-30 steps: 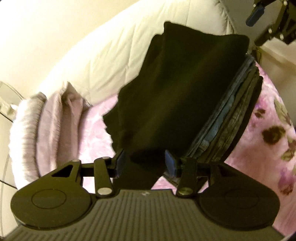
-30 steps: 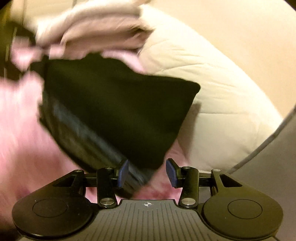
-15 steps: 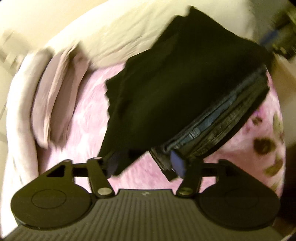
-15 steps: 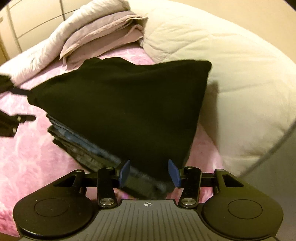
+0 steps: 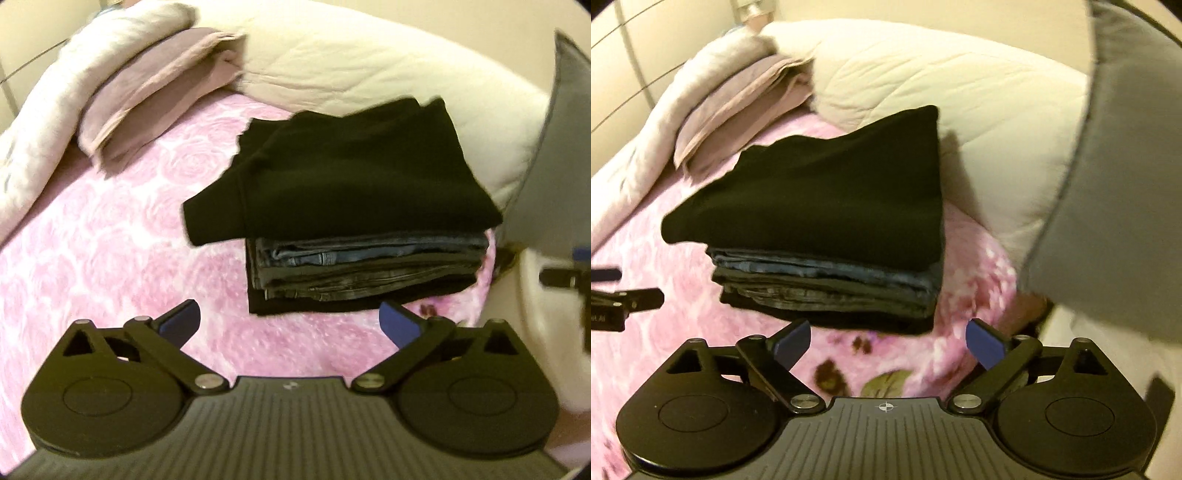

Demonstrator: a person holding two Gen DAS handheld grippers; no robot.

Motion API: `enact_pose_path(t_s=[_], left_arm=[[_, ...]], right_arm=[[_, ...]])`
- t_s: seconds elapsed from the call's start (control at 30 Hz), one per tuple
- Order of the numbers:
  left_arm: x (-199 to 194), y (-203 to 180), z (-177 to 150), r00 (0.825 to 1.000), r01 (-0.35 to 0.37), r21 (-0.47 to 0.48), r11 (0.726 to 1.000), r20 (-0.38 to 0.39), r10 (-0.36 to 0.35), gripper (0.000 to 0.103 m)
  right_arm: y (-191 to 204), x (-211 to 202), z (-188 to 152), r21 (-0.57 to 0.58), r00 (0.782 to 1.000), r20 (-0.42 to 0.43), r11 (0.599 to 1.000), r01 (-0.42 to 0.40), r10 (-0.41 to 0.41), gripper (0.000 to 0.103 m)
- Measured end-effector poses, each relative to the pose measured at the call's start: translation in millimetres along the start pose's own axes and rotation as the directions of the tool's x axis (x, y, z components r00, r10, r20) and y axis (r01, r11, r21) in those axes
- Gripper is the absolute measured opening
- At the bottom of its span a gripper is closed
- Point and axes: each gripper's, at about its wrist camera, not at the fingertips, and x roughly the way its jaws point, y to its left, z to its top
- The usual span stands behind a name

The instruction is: Fold clothes

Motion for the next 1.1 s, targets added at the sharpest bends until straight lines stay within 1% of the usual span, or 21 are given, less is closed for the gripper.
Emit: enact_pose_path(t_s=[0.07, 0.17, 0.23, 0.4, 0.47, 0.6, 0.67, 0.77, 0.87, 1.0, 1.1], left_arm=[[-19, 5, -5, 1.0, 0.016, -0.04, 0.999, 0.01, -0.015, 0.102], [-45, 10, -13, 0.999, 0.035, -0.062, 0.997, 0.014, -0.035, 0.102], [-59, 11, -19, 0.999, 0.032, -0.045, 0.998, 0.018, -0.031, 0.102], [-90, 13, -33, 0.999, 0.02, -0.006, 1.0, 0.035, -0.02, 0.101], [-101, 14, -37, 0.999, -0.001, 0.012, 1.0, 0.035, 0.0, 0.101], [-119, 16, -46, 0.999, -0.001, 0.024, 1.0, 0.034, 0.0, 0.101], [-127, 17, -48, 0.999, 0.013, 0.012, 1.0, 0.039, -0.013, 0.101], [-136, 16, -50, 0.999, 0.012, -0.009, 1.0, 0.049, -0.012, 0.101], [-139, 13, -46, 0.998, -0.012, -0.032, 0.999, 0.055, 0.014, 0.1], [-137, 11, -38, 0.998, -0.015, -0.079, 0.997, 0.058, 0.02, 0.099], [-135, 6, -33, 0.997, -0.025, -0.094, 0.995, 0.067, 0.031, 0.099]], right_arm=[[7, -13, -8, 0.048, 1.0, -0.016, 0.999, 0.012, -0.012, 0.096], [20, -31, -17, 0.098, 1.0, -0.023, 0.995, 0.011, -0.008, 0.097], [32, -44, -22, 0.102, 1.0, -0.013, 0.995, 0.017, -0.016, 0.097], [63, -76, -32, 0.091, 0.998, 0.044, 0.995, 0.033, -0.037, 0.097], [74, -87, -38, 0.083, 0.997, 0.06, 0.996, 0.039, -0.044, 0.097], [89, -103, -49, 0.088, 0.996, 0.072, 0.995, 0.052, -0.059, 0.097], [91, -107, -52, 0.095, 0.996, 0.071, 0.994, 0.053, -0.06, 0.097], [93, -110, -53, 0.1, 0.996, 0.066, 0.994, 0.049, -0.056, 0.097], [91, -107, -45, 0.08, 0.997, 0.066, 0.996, 0.04, -0.045, 0.097], [89, -108, -31, 0.045, 0.995, 0.089, 0.998, 0.035, -0.039, 0.097], [86, -108, -23, 0.024, 0.994, 0.1, 0.999, 0.034, -0.036, 0.097]])
